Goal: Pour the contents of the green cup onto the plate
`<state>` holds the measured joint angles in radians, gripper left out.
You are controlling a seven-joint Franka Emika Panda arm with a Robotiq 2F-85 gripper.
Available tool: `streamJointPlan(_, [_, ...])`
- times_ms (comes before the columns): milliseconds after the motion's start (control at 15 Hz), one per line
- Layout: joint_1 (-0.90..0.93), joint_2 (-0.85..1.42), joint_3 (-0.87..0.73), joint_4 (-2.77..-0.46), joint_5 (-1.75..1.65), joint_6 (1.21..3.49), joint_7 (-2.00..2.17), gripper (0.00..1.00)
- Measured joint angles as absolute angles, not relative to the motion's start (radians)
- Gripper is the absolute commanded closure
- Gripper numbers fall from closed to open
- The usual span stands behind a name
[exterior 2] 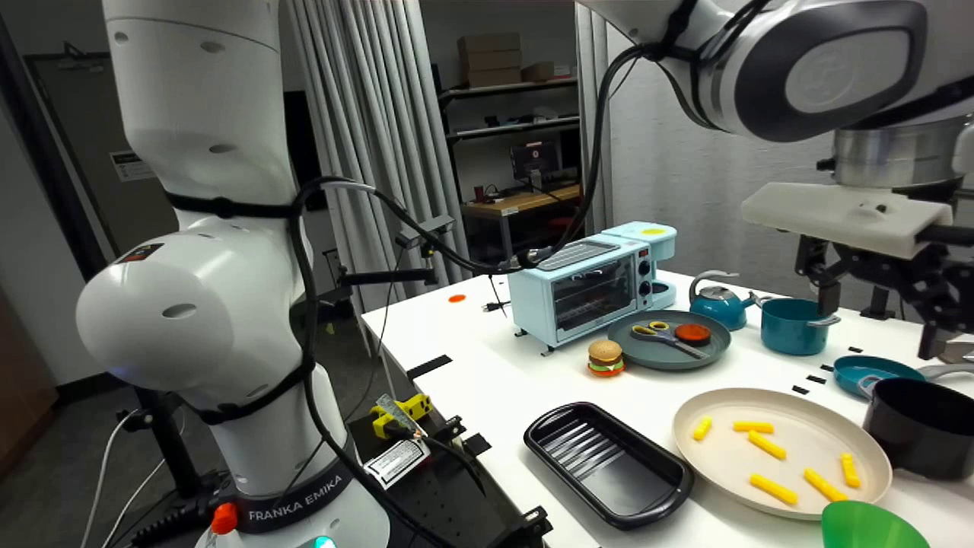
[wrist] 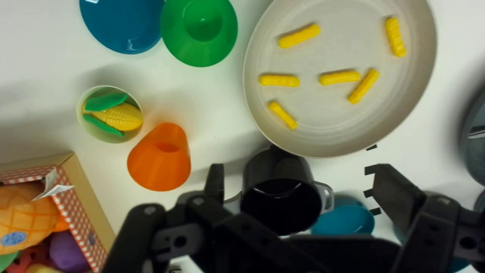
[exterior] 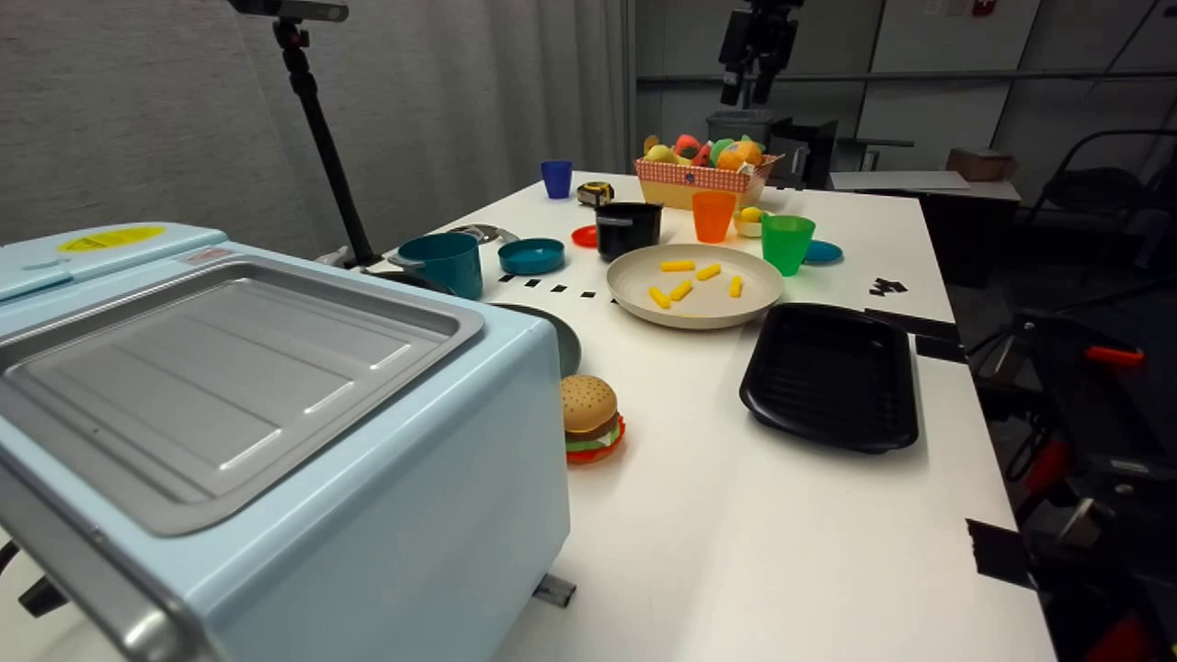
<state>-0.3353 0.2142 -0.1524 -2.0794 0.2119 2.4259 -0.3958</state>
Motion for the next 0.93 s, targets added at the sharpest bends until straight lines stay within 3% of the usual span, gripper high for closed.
streamJointPlan(933, [-0.335, 0.13, -0.139, -2.155, 0.257, 2.432, -0.469, 0.0])
